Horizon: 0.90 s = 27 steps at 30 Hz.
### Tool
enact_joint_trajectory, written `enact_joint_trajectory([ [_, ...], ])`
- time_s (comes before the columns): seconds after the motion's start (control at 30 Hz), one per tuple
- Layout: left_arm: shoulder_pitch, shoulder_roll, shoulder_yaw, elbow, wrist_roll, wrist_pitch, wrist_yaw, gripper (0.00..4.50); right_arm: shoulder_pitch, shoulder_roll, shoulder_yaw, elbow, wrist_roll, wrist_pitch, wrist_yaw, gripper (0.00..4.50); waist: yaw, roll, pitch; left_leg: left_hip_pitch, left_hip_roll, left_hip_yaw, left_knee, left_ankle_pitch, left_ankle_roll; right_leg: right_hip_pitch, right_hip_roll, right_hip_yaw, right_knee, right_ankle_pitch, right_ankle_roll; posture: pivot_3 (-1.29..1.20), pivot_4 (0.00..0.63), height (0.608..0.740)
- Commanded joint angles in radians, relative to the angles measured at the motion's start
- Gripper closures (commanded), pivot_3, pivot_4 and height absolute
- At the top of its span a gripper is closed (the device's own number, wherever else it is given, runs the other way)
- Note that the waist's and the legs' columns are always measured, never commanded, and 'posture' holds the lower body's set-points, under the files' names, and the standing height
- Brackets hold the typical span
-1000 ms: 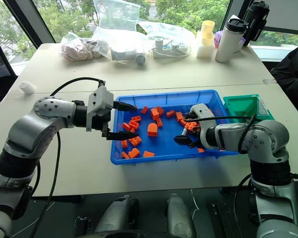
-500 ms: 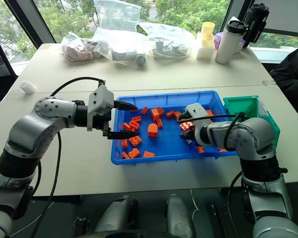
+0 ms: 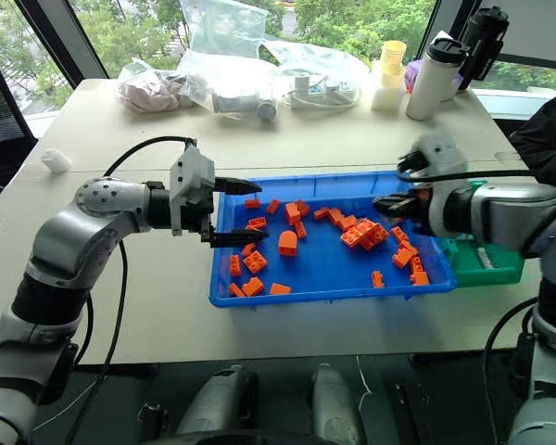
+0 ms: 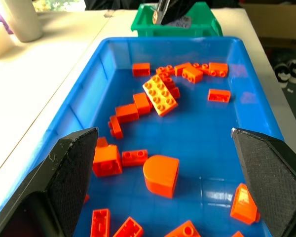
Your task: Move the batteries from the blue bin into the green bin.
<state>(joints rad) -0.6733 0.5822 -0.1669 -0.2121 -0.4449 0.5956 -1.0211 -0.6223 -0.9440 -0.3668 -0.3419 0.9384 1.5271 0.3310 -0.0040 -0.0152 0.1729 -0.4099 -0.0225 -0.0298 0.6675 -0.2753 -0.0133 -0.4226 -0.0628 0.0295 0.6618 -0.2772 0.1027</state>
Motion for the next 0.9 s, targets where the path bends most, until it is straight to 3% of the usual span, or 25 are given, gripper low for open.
enact_joint_trajectory([
  [0.03,-0.055,-0.056,-0.004,0.02,-0.004,-0.052,-0.008,0.0,0.079,-0.079,-0.092,0.022,-0.074,-0.093,0.045,4.5,0.006,0.0,0.0,0.0,0.0,0.0,0.0,0.0,0.0,0.0,0.0,0.0,0.0,0.0,0.0,0.0,0.15,0.74],
  [0.23,-0.118,-0.151,-0.041,0.106,0.007,-0.067,-0.019,0.0,0.2,-0.139,-0.136,0.099,-0.199,-0.195,0.058,4.5,0.002,0.001,0.0,0.001,0.0,0.002,0.0,0.0,0.0,0.0,0.0,0.001,0.001,0.0,0.0,0.0,0.15,0.74],
  [0.33,-0.136,-0.161,-0.092,0.147,0.051,-0.079,-0.037,0.0,0.232,-0.105,-0.159,0.141,-0.235,-0.241,0.056,4.5,-0.003,0.001,0.0,0.001,0.0,0.002,0.0,0.0,0.0,0.0,0.001,0.001,0.001,0.0,0.0,0.0,0.15,0.74],
  [0.47,-0.139,-0.175,-0.085,0.15,0.047,-0.087,-0.042,0.0,0.291,-0.076,-0.098,0.186,-0.323,-0.338,0.049,4.5,-0.009,0.001,0.0,0.001,0.0,0.002,0.0,0.0,0.0,0.0,0.001,0.002,0.001,0.0,0.0,0.0,0.15,0.74],
  [0.77,-0.125,-0.167,-0.06,0.106,0.025,-0.042,-0.029,0.0,0.289,-0.067,-0.059,0.283,-0.436,-0.488,0.076,0.05,-0.007,0.001,0.0,0.001,0.0,0.002,0.0,0.0,0.0,0.0,0.001,0.002,0.001,0.0,0.0,0.0,0.15,0.74],
  [0.83,-0.117,-0.137,-0.038,0.088,0.008,-0.02,-0.041,0.0,0.256,-0.055,-0.082,0.28,-0.446,-0.595,0.097,0.05,-0.008,0.001,0.0,0.001,0.0,0.002,0.0,0.0,0.0,0.0,0.001,0.002,0.001,0.0,0.0,0.0,0.15,0.74],
  [0.9,-0.107,-0.091,0.001,0.066,-0.029,0.026,-0.062,0.0,0.235,-0.014,-0.146,0.208,-0.361,-0.66,0.173,0.05,-0.014,0.002,0.0,0.002,0.0,0.002,0.0,0.0,0.0,-0.001,0.001,0.002,0.001,0.0,0.0,0.0,0.15,0.74],
])
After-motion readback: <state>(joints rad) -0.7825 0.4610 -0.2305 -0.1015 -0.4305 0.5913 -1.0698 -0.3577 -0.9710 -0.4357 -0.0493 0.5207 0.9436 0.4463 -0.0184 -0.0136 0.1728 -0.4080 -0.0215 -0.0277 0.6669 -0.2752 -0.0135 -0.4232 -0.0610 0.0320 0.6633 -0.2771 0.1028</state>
